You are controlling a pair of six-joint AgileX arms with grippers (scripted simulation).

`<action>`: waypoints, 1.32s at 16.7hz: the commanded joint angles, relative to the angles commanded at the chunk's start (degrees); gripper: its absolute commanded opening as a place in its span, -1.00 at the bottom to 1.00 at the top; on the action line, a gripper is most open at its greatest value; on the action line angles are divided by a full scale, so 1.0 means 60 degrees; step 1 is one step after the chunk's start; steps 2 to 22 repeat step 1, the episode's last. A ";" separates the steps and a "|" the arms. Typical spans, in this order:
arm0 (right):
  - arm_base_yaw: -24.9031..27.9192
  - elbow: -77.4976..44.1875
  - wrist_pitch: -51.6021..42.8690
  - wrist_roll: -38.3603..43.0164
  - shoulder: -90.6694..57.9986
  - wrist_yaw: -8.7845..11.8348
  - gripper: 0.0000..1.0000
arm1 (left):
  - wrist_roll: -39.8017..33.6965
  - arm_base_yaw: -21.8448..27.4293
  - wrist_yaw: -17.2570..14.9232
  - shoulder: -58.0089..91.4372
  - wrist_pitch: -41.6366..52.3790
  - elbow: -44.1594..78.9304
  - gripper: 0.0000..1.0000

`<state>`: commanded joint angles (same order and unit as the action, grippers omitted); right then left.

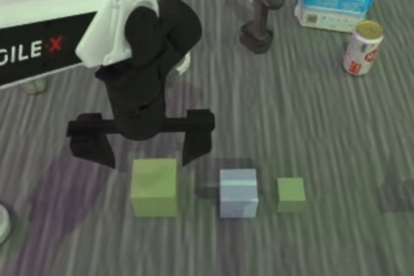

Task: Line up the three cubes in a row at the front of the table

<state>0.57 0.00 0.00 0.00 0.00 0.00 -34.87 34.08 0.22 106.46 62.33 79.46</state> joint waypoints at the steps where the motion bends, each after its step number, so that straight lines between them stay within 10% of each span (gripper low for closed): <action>1: 0.0000 0.0000 0.0000 0.0000 0.0000 0.0000 1.00 | 0.0002 -0.0002 0.0000 -0.0019 0.0029 0.0024 1.00; 22: 0.0000 0.0000 0.0000 0.0000 0.0000 0.0000 1.00 | 0.0002 -0.0002 0.0000 -0.0019 0.0029 0.0024 1.00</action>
